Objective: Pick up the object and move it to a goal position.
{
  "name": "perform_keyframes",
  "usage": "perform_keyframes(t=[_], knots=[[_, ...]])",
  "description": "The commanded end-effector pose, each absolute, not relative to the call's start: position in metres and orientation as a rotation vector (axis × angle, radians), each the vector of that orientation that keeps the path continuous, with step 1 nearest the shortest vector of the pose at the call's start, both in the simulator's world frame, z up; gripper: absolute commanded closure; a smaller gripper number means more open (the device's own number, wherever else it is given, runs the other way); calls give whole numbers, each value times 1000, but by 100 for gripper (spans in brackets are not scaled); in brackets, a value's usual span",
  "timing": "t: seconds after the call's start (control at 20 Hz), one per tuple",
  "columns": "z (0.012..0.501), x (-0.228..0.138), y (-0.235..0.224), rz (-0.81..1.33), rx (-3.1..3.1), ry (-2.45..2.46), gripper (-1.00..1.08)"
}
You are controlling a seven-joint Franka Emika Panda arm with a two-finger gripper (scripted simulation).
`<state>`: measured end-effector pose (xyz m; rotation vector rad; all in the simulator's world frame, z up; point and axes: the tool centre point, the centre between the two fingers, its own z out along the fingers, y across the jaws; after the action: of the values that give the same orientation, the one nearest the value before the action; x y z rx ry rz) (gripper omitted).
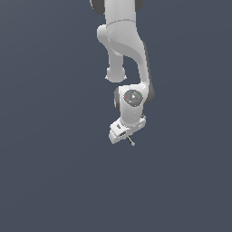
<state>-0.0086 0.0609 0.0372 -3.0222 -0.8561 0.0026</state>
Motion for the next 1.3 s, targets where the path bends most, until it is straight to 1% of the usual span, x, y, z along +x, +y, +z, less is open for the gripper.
perform_keyframes(t=[0.0, 0.75, 1.0, 1.25], knots=[[54, -5, 46, 0, -3023, -855, 108], [185, 20, -67, -1, -3021, -855, 108], [212, 26, -91, -1, -3022, -855, 108], [225, 30, -102, 0, -3022, -854, 108]])
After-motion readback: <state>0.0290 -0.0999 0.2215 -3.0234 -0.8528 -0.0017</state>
